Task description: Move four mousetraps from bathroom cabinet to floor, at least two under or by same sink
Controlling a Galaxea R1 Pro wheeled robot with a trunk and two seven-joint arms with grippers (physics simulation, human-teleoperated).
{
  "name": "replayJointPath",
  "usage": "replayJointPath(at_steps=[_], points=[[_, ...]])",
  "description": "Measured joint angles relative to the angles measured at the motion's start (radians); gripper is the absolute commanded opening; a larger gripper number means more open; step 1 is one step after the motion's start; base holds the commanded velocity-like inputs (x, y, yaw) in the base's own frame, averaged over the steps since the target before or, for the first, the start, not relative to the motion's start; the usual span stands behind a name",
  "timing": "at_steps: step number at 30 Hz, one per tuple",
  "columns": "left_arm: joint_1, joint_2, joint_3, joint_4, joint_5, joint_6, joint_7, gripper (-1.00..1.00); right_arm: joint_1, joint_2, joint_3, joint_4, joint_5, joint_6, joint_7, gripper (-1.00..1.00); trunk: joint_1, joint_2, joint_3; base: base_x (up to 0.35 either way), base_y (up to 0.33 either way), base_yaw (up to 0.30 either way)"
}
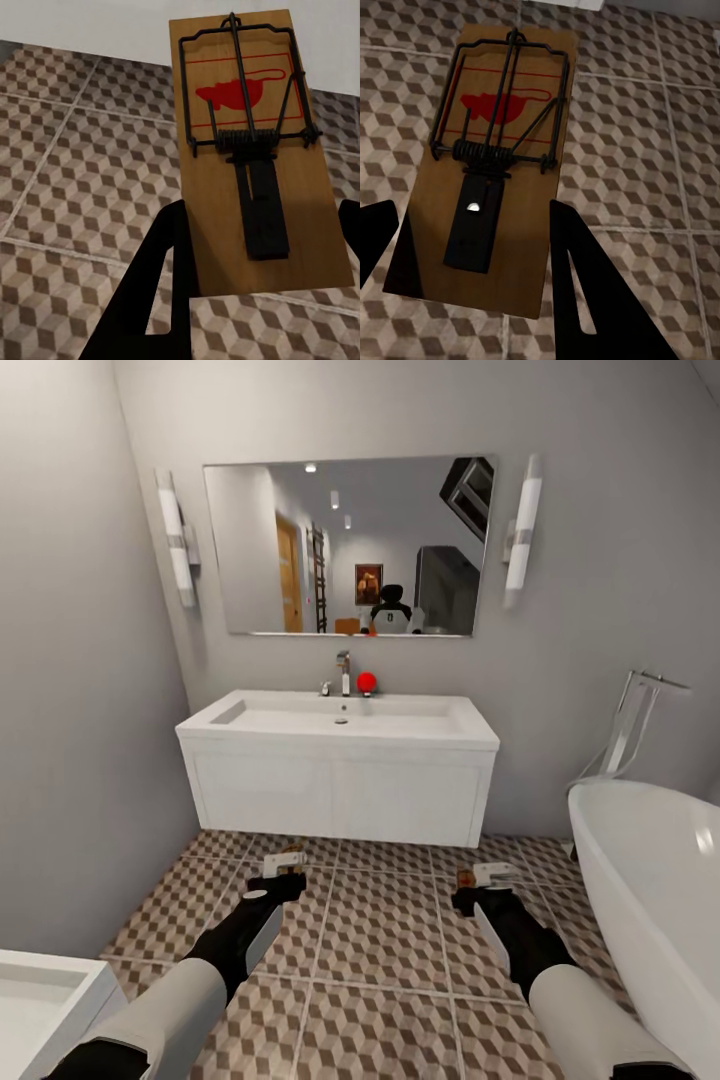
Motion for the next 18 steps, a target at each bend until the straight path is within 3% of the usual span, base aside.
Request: replayJointPath(at_steps=[6, 18], points=[[0.000, 0.001, 0.000, 0.000, 0.000, -0.003, 0.003, -1.00, 0.000, 0.005, -0.003, 0.001, -0.001, -0.003, 0.045, -1.00, 0.023, -0.042, -0.019, 0.000, 0.000, 0.000], [0.000, 0.001, -0.002, 0.000, 0.000, -0.003, 0.003, -1.00, 0.000, -0.004, -0.006, 0.092, -0.004, -0.060, 0.215, -1.00, 0.069, -0.126, -0.056, 0.000, 0.000, 0.000]])
